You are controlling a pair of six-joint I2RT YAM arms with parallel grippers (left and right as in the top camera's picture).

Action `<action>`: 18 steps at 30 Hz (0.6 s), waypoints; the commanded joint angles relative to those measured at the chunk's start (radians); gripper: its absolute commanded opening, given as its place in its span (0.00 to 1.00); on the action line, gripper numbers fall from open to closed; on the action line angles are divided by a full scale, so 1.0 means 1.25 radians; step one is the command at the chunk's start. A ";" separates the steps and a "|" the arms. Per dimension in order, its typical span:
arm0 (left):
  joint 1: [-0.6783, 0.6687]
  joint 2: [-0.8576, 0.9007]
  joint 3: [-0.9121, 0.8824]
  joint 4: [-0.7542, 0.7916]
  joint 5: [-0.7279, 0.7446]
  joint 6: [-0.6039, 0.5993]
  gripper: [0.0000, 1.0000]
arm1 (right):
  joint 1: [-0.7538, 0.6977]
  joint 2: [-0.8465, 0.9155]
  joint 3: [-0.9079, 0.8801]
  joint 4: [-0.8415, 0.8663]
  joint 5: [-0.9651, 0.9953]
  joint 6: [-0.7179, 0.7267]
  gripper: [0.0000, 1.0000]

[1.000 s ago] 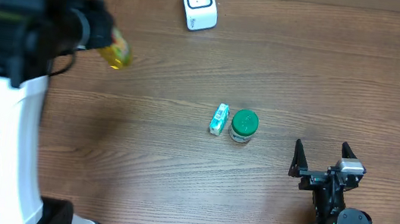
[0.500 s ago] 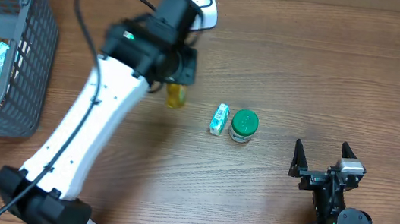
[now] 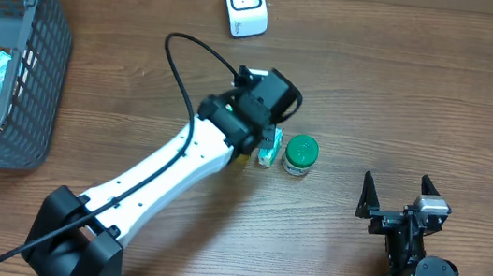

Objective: Scan the item barcode
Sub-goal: 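Carry the yellow bottle toward the Kleenex pack on the table, then lower the yellow bottle upright left of the Kleenex pack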

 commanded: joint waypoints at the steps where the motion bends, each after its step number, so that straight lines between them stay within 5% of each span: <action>1: -0.026 -0.008 -0.035 0.037 -0.098 -0.020 0.22 | 0.005 -0.009 -0.009 0.004 -0.001 0.002 1.00; 18: -0.035 -0.008 -0.153 0.213 -0.070 0.074 0.19 | 0.005 -0.009 -0.009 0.004 -0.001 0.002 1.00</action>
